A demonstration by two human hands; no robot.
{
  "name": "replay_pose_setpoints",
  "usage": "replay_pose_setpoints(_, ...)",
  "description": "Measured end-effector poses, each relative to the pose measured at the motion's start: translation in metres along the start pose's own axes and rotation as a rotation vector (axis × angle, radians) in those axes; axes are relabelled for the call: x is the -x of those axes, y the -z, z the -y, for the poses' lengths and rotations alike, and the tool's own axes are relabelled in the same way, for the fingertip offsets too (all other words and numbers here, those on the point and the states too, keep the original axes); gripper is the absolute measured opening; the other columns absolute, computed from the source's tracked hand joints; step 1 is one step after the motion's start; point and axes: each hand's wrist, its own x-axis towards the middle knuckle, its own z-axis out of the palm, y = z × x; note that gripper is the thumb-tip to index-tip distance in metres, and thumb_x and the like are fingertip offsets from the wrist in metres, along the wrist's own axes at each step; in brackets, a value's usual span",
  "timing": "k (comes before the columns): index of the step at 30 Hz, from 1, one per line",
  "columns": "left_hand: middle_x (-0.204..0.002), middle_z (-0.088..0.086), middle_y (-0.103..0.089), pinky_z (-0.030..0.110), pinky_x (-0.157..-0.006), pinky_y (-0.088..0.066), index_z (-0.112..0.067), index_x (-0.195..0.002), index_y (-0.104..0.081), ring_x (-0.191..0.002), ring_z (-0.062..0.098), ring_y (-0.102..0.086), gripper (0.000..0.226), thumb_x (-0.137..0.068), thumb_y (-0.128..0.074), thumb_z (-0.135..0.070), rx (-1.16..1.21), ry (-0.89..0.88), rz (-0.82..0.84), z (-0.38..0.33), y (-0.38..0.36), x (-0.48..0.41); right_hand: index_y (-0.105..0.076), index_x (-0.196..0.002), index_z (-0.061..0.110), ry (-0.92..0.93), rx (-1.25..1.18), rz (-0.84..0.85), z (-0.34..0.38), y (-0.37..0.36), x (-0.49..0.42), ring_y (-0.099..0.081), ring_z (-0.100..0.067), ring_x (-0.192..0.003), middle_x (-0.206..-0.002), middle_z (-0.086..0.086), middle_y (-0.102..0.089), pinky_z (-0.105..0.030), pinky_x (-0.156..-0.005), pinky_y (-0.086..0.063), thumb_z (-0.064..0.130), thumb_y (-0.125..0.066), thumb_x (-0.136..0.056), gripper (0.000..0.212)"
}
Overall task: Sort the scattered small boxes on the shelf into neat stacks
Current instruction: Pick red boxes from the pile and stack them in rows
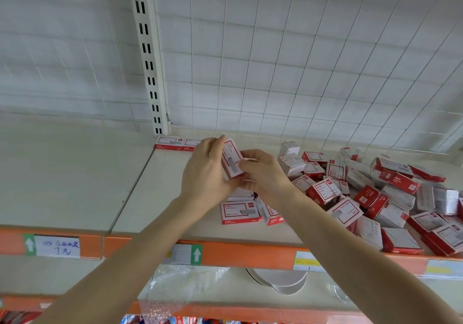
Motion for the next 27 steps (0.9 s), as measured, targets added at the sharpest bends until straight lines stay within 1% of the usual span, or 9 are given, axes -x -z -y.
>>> replay_pose_setpoints(3, -0.133, 0.019, -0.046, 0.046, -0.094, -0.043, -0.003, -0.135, -0.043, -0.122, 0.036, -0.042, 0.09, -0.062, -0.082, -0.038, 0.005, -0.069, 0.072, 0.007, -0.002, 0.0, -0.058, -0.094, 0.007, -0.015, 0.129, -0.028, 0.003, 0.0, -0.006, -0.057, -0.025, -0.068, -0.083, -0.016, -0.06, -0.033, -0.06, -0.047, -0.004, -0.042, -0.088, 0.021)
replay_pose_setpoints(6, -0.138, 0.012, -0.043, 0.044, -0.103, -0.035, -0.009, -0.135, -0.046, -0.128, 0.031, -0.038, 0.076, -0.069, -0.079, -0.03, 0.043, -0.18, 0.221, 0.016, 0.003, -0.008, -0.06, -0.093, 0.009, -0.022, 0.262, -0.017, 0.009, 0.006, -0.01, -0.056, -0.025, -0.073, -0.083, -0.016, -0.058, -0.034, -0.063, -0.05, -0.001, -0.042, -0.089, 0.022)
replay_pose_setpoints(10, -0.123, 0.001, -0.051, 0.032, -0.085, -0.044, -0.017, -0.135, -0.046, -0.112, 0.018, -0.049, 0.058, -0.082, -0.066, -0.026, 0.025, -0.188, 0.315, 0.019, 0.004, -0.022, -0.062, -0.082, 0.015, 0.052, 0.363, -0.012, 0.018, 0.015, -0.015, -0.061, -0.023, -0.075, -0.083, -0.012, -0.062, -0.043, -0.079, -0.053, 0.007, -0.047, -0.091, 0.02)
replay_pose_setpoints(12, -0.121, 0.001, -0.05, 0.031, -0.082, -0.044, -0.017, -0.135, -0.045, -0.11, 0.017, -0.048, 0.058, -0.083, -0.065, -0.031, -0.008, -0.166, 0.3, 0.019, 0.002, -0.027, -0.062, -0.085, 0.016, 0.099, 0.425, -0.023, 0.023, 0.023, -0.017, -0.061, -0.018, -0.066, -0.079, -0.008, -0.063, -0.036, -0.071, -0.054, 0.01, -0.046, -0.092, 0.019)
replay_pose_setpoints(15, -0.12, 0.0, -0.05, 0.03, -0.081, -0.044, -0.017, -0.132, -0.047, -0.109, 0.017, -0.049, 0.055, -0.083, -0.065, -0.036, -0.012, -0.111, 0.289, 0.022, -0.001, -0.032, -0.061, -0.101, 0.009, 0.14, 0.575, -0.083, 0.027, 0.043, -0.021, -0.059, -0.011, -0.062, -0.078, -0.002, -0.064, -0.022, -0.061, -0.049, 0.008, -0.046, -0.092, 0.018)
replay_pose_setpoints(16, -0.12, 0.001, -0.05, 0.03, -0.081, -0.043, -0.017, -0.131, -0.048, -0.109, 0.017, -0.049, 0.054, -0.083, -0.064, -0.036, -0.006, -0.091, 0.292, 0.023, -0.002, -0.034, -0.06, -0.105, 0.008, 0.156, 0.649, -0.096, 0.027, 0.05, -0.021, -0.06, -0.011, -0.065, -0.082, -0.002, -0.065, -0.02, -0.063, -0.049, 0.007, -0.047, -0.092, 0.019)
replay_pose_setpoints(19, -0.119, 0.001, -0.051, 0.03, -0.081, -0.042, -0.017, -0.128, -0.051, -0.109, 0.018, -0.05, 0.05, -0.083, -0.064, -0.035, -0.004, -0.058, 0.305, 0.026, -0.005, -0.037, -0.059, -0.112, 0.009, 0.214, 0.912, -0.116, 0.022, 0.069, -0.02, -0.06, -0.014, -0.09, -0.102, -0.003, -0.062, -0.022, -0.082, -0.047, 0.007, -0.049, -0.09, 0.024)
replay_pose_setpoints(23, -0.118, 0.001, -0.051, 0.029, -0.081, -0.042, -0.018, -0.126, -0.052, -0.108, 0.018, -0.049, 0.049, -0.082, -0.064, -0.037, -0.002, -0.059, 0.332, 0.025, -0.008, -0.04, -0.058, -0.119, 0.011, 0.277, 1.267, 0.007, 0.019, 0.081, -0.01, -0.058, -0.015, -0.102, -0.118, -0.004, -0.061, -0.015, -0.086, -0.043, 0.006, -0.045, -0.092, 0.03)
replay_pose_setpoints(27, -0.119, 0.0, -0.051, 0.028, -0.082, -0.042, -0.018, -0.128, -0.051, -0.107, 0.015, -0.049, 0.051, -0.083, -0.064, -0.038, 0.002, -0.077, 0.361, 0.023, -0.01, -0.039, -0.058, -0.12, 0.013, 0.28, 1.343, 0.123, 0.021, 0.087, -0.005, -0.055, -0.014, -0.112, -0.122, -0.001, -0.06, -0.017, -0.096, -0.039, 0.005, -0.047, -0.09, 0.033)
